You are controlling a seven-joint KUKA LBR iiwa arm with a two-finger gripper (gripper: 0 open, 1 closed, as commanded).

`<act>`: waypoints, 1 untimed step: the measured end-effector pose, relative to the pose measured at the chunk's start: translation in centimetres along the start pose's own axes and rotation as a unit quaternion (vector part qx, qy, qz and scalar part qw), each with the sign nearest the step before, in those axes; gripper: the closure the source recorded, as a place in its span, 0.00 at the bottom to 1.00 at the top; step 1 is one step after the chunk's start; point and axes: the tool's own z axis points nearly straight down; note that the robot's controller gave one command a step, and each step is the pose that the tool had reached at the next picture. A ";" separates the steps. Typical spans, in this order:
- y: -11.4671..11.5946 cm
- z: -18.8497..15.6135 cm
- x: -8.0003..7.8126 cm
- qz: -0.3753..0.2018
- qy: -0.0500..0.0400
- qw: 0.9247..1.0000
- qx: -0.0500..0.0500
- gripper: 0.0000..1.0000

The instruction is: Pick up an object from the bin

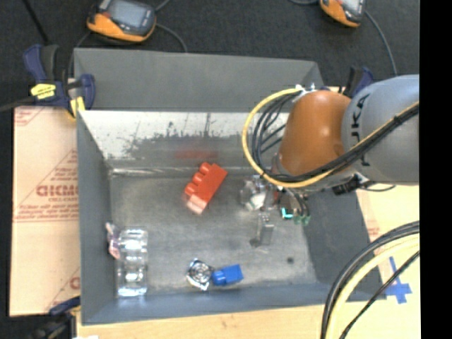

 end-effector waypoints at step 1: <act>-2.6 -1.0 -10.2 -0.055 -0.007 0.998 0.001 0.00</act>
Offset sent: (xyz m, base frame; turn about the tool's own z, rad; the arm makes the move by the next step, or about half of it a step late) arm 0.0985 -0.0241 0.0076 -0.1110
